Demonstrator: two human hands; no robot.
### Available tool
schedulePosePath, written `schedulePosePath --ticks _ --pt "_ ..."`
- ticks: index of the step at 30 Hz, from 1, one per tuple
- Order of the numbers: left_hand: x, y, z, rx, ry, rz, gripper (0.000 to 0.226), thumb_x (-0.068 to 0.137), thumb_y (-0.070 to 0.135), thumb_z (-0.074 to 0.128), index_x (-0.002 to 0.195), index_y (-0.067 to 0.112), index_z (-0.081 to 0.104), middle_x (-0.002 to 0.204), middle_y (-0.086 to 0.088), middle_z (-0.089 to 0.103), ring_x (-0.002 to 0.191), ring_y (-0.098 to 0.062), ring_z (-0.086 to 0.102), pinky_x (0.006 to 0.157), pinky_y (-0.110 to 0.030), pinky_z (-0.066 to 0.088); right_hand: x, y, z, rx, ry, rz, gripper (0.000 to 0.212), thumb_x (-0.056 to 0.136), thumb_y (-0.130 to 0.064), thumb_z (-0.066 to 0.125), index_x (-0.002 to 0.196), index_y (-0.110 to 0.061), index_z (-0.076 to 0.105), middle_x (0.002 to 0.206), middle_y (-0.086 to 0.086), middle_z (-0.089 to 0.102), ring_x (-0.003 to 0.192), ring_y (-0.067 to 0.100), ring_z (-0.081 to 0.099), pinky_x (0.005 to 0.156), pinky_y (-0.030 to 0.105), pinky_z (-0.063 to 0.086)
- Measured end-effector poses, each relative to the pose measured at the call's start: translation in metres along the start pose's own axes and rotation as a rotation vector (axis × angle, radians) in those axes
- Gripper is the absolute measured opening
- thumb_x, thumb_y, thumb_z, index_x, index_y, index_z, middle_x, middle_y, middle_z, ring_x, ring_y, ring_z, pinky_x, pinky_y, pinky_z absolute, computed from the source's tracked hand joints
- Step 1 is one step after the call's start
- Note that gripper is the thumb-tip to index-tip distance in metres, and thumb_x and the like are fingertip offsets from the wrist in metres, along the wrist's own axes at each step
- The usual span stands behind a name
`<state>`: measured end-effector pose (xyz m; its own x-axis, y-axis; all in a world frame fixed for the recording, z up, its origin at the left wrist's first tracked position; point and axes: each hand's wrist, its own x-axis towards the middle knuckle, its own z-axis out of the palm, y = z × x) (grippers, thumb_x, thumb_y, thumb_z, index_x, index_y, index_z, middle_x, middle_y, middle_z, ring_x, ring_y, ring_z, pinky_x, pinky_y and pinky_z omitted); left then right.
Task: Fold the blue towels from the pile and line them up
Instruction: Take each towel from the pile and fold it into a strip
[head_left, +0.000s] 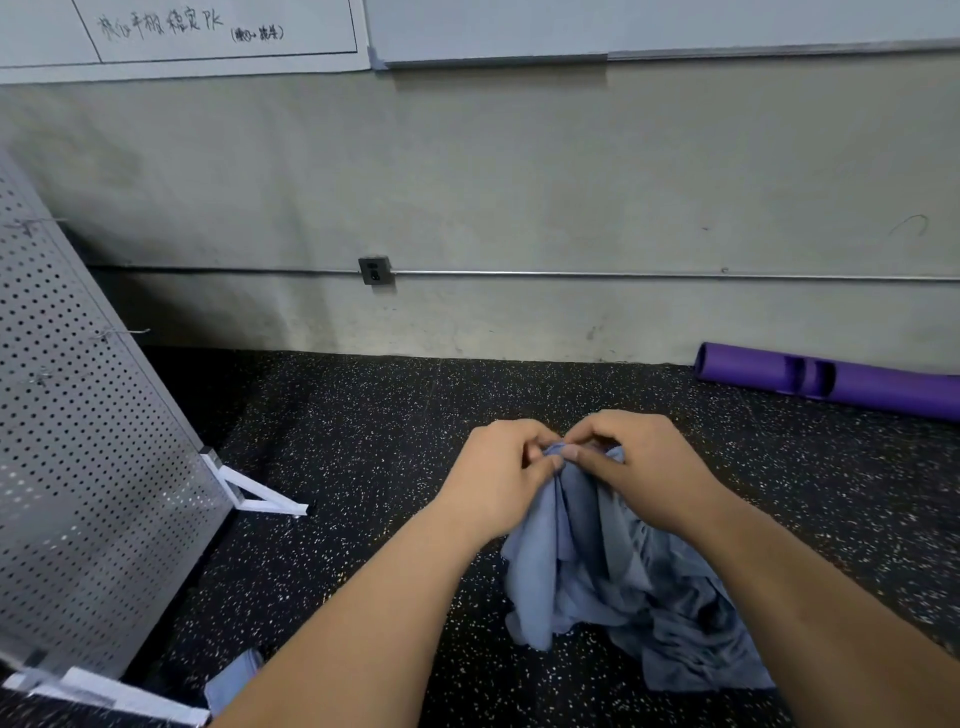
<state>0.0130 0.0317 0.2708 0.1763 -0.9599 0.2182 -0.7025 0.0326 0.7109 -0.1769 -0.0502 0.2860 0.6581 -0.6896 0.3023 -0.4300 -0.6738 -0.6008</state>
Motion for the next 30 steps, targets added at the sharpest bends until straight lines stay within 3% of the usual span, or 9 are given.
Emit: schedulePosePath --ticks 1,4,7,10,15,18,22,24,30 --pt "0.0 0.001 0.001 -0.002 0.002 -0.001 0.002 0.096 0.028 0.078 0.098 0.026 0.078 0.071 0.011 0.064 0.062 0.0 0.053 0.059 -0.011 0.037 0.0 -0.001 0.001 0.001 -0.002 -0.006 0.003 0.096 -0.035 0.076 0.096 -0.035 0.078 0.087 -0.025 0.072 0.089 -0.001 0.067 0.075 0.016 0.047" --pt "0.001 -0.002 0.0 -0.001 0.004 -0.037 0.01 0.095 0.029 0.078 0.087 0.024 0.077 0.067 0.013 0.064 0.058 0.001 0.052 0.056 -0.011 0.038 0.0 0.002 -0.001 0.0 -0.007 0.024 0.002 0.094 -0.036 0.077 0.094 -0.035 0.079 0.085 -0.023 0.072 0.087 -0.001 0.066 0.075 0.014 0.047" --pt "0.003 -0.005 -0.005 -0.007 0.052 -0.103 0.011 0.094 0.025 0.078 0.083 0.025 0.077 0.069 0.013 0.069 0.061 0.001 0.061 0.064 -0.022 0.055 0.0 0.012 -0.006 -0.055 -0.01 0.062 0.002 0.092 -0.035 0.08 0.091 -0.035 0.079 0.082 -0.019 0.072 0.083 0.0 0.066 0.074 0.021 0.05" --pt "0.005 -0.013 -0.01 0.012 0.124 -0.178 0.015 0.093 0.023 0.077 0.078 0.023 0.076 0.072 0.013 0.071 0.064 -0.003 0.066 0.068 -0.029 0.06 -0.001 0.025 -0.016 -0.11 0.013 0.111 0.006 0.091 -0.036 0.081 0.086 -0.038 0.078 0.079 -0.022 0.072 0.082 -0.004 0.065 0.069 0.016 0.045" --pt "0.003 -0.013 -0.01 0.082 0.068 -0.128 0.004 0.093 0.025 0.077 0.09 0.027 0.077 0.076 0.013 0.073 0.072 0.0 0.066 0.075 -0.023 0.054 -0.003 0.024 -0.02 -0.083 0.05 0.092 0.008 0.093 -0.032 0.079 0.088 -0.038 0.078 0.083 -0.034 0.07 0.084 -0.012 0.063 0.069 0.007 0.039" --pt "0.0 -0.007 -0.004 0.037 -0.035 -0.025 0.02 0.092 0.025 0.079 0.11 0.033 0.077 0.075 0.011 0.07 0.073 -0.003 0.064 0.073 -0.02 0.05 -0.002 0.013 -0.013 -0.067 0.023 0.02 0.007 0.094 -0.031 0.078 0.092 -0.037 0.079 0.089 -0.029 0.072 0.091 -0.011 0.064 0.076 0.005 0.04" --pt "0.0 -0.003 0.001 0.011 0.001 0.004 0.001 0.094 0.028 0.078 0.095 0.029 0.078 0.072 0.011 0.066 0.067 -0.003 0.057 0.065 -0.022 0.046 -0.001 0.004 -0.005 -0.031 -0.007 -0.019 0.003 0.095 -0.037 0.077 0.096 -0.034 0.079 0.091 -0.024 0.073 0.093 -0.005 0.066 0.078 0.011 0.045" --pt "0.001 -0.003 0.0 0.026 0.038 -0.018 0.005 0.094 0.027 0.078 0.089 0.027 0.077 0.073 0.012 0.068 0.069 -0.004 0.061 0.066 -0.02 0.047 0.0 0.004 -0.006 -0.046 -0.009 -0.013 0.003 0.094 -0.036 0.077 0.096 -0.034 0.079 0.09 -0.025 0.072 0.093 -0.007 0.064 0.077 0.01 0.043" --pt "0.004 -0.011 -0.008 0.036 0.103 -0.156 0.01 0.095 0.028 0.077 0.085 0.028 0.076 0.079 0.015 0.073 0.077 -0.002 0.068 0.077 -0.025 0.057 -0.002 0.021 -0.018 0.002 0.025 0.178 0.011 0.093 -0.028 0.081 0.086 -0.037 0.079 0.074 -0.022 0.073 0.068 0.002 0.068 0.065 0.012 0.048"
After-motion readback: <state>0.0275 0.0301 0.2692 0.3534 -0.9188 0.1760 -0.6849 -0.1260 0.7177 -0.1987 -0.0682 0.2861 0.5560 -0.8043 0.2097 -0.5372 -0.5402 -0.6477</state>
